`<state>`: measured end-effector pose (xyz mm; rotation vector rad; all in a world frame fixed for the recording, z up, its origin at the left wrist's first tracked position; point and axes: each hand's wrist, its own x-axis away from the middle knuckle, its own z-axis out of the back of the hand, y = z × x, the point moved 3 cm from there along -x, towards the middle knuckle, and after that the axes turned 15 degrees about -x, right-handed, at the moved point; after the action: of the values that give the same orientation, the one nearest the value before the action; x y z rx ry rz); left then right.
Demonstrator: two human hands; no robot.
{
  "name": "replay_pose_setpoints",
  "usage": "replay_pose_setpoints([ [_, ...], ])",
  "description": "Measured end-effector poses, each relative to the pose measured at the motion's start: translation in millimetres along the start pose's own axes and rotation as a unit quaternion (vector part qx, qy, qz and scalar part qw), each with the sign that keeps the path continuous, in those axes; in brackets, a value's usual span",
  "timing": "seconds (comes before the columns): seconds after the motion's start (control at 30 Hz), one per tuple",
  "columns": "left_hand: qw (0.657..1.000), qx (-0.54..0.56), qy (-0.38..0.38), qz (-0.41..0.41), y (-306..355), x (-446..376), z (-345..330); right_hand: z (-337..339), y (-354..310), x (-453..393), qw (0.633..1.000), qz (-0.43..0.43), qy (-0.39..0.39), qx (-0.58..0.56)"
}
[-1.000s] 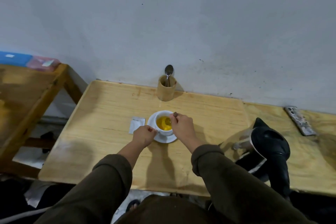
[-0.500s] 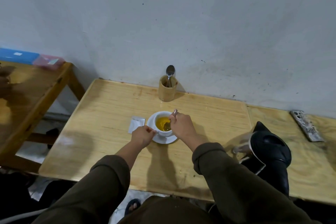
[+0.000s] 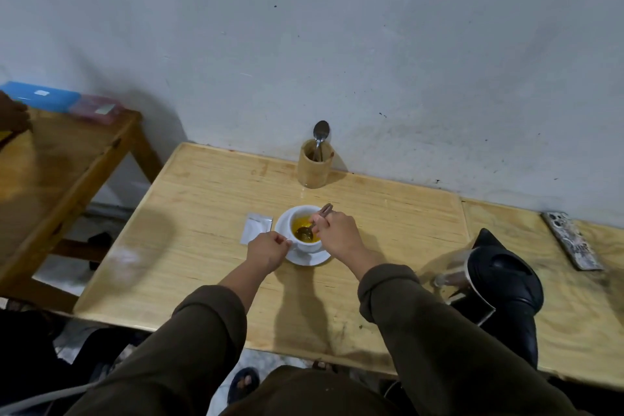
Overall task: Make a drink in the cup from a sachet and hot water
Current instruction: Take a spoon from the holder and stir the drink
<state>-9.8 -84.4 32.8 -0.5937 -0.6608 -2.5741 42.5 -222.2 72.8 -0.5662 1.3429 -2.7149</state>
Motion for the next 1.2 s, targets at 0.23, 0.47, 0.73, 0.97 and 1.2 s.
replay_pose_setpoints([
  [0.23, 1.000, -0.013, 0.003, 0.004, 1, -1, 1, 8, -4, 2, 0.997, 0.036, 0.054, 0.037],
  [0.47, 1.000, -0.004, 0.008, 0.003, 0, 0, 0, 4, -2, 7, 0.999, 0.026, 0.027, -0.036],
  [0.73, 1.000, -0.007, 0.007, 0.006, 0, -1, 1, 8, -8, -3, 0.997, 0.032, 0.030, 0.070],
  [0.97, 1.000, 0.006, 0.002, 0.007, 0, -1, 1, 8, -11, 1, 0.996, 0.044, 0.051, 0.054],
  [1.2, 0.999, 0.025, -0.007, 0.018, 0, -1, 1, 4, -15, -1, 0.997, 0.051, 0.007, 0.061],
])
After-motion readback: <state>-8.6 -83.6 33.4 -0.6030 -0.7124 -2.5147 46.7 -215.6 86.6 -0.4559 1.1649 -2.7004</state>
